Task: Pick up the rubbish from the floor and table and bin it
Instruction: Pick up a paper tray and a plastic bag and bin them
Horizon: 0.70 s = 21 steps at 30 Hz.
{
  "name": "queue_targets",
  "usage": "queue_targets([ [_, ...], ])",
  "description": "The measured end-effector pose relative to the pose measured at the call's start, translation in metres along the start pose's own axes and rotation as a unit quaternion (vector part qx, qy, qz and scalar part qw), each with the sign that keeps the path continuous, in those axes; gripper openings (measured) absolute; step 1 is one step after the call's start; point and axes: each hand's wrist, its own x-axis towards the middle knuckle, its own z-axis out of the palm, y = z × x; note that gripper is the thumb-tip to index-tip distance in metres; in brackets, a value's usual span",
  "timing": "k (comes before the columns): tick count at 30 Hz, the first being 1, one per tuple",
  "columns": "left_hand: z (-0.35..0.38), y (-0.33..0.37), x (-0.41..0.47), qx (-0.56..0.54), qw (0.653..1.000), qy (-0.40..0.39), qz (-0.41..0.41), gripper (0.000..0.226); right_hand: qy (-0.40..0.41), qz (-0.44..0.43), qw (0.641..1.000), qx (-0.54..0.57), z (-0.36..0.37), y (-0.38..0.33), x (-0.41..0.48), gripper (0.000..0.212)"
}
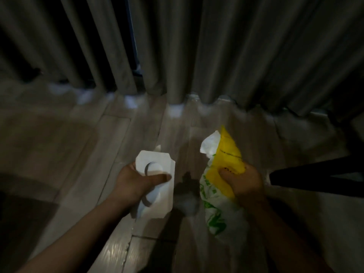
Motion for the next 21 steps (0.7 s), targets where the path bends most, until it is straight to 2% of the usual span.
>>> queue_targets([
  [4, -0.027, 0.110, -0.038, -0.045, 0.998, 0.038, 0.002, 0.044, 0.089, -0.049, 0.995, -0.020, -0.071, -0.107, -0.004, 0.020],
  [8, -0.048, 0.229, -0.083, -0.061, 0.996, 0.057, 0.011, 0.039, 0.106, -0.073, 0.992, 0.005, -0.132, -0.218, -0.009, 0.018],
  [12, -0.062, 0.349, -0.140, -0.079, 0.994, 0.067, 0.019, 0.034, 0.105, -0.115, 0.986, -0.055, -0.203, -0.340, -0.011, 0.018],
  [18, -0.062, 0.523, -0.217, -0.113, 0.988, 0.078, 0.072, 0.029, 0.137, -0.091, 0.985, 0.050, -0.325, -0.487, -0.038, 0.010],
  [21, -0.047, 0.599, -0.250, -0.144, 0.983, 0.046, 0.100, 0.028, 0.183, -0.100, 0.976, 0.069, -0.390, -0.538, -0.057, 0.015],
])
